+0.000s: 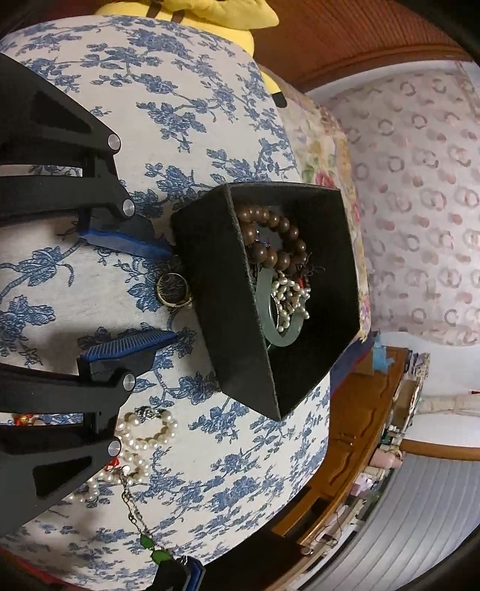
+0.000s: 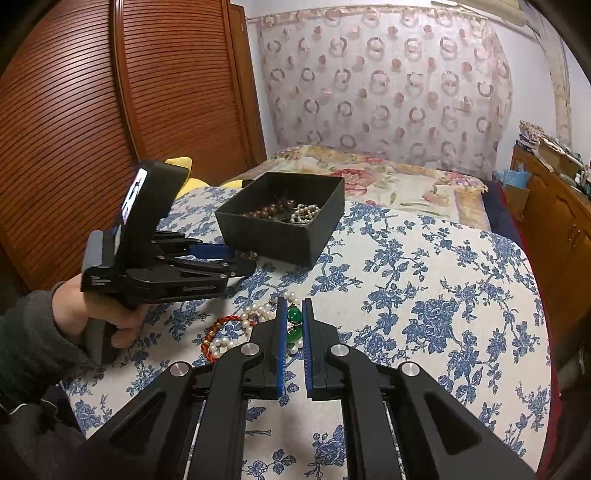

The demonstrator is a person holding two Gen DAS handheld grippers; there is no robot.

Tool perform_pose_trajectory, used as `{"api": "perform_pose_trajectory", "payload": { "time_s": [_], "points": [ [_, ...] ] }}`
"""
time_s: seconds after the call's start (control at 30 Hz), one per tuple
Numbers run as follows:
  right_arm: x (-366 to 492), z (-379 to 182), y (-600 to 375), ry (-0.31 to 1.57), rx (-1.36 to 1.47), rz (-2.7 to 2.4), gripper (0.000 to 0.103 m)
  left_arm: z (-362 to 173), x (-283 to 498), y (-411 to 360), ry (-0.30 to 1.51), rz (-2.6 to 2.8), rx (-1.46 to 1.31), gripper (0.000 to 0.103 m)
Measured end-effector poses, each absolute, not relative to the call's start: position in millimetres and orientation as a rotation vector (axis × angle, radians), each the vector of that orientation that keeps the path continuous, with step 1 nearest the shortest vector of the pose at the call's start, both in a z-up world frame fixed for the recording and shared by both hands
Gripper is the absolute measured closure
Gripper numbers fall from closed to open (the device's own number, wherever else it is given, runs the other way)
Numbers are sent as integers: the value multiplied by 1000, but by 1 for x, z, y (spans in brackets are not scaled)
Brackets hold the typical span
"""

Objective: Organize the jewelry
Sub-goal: 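Grasp the green-bead chain with the right tool while the left tool reaches toward the gold ring, then grasp the gold ring with the left tool while the right tool lifts the green-bead chain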

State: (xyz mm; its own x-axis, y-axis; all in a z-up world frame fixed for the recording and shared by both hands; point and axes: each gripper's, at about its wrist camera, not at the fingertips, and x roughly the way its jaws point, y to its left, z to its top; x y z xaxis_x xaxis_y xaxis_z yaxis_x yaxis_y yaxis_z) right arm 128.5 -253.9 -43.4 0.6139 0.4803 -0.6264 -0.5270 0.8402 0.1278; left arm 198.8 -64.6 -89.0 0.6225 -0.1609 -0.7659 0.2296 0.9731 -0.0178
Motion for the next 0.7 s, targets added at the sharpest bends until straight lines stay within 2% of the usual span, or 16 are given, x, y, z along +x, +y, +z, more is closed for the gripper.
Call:
{"api": "perform_pose_trajectory", "payload": {
  "time_s": [0.2, 0.23, 0.27, 0.43, 0.47, 0.5, 0.7],
  "points": [
    [128, -43, -254, 699, -72, 580, 94, -90, 202, -70, 867, -213, 107, 67],
    [128, -43, -254, 699, -72, 583, 94, -89, 202, -71, 866, -215, 107, 80],
    [128, -43, -254, 698, -72, 584, 94, -89, 202, -70, 865, -217, 105, 85],
    [128, -38, -253, 691, -75, 586, 94, -88, 195, -65, 869, -227, 97, 86],
    [128, -36, -253, 688, -76, 587, 94, -86, 191, -64, 868, -233, 94, 100],
    [129, -34, -252, 684, -77, 587, 94, -84, 189, -64, 868, -240, 96, 103],
    [133, -19, -246, 652, -86, 594, 94, -69, 176, -60, 841, -266, 98, 103]
  ]
}}
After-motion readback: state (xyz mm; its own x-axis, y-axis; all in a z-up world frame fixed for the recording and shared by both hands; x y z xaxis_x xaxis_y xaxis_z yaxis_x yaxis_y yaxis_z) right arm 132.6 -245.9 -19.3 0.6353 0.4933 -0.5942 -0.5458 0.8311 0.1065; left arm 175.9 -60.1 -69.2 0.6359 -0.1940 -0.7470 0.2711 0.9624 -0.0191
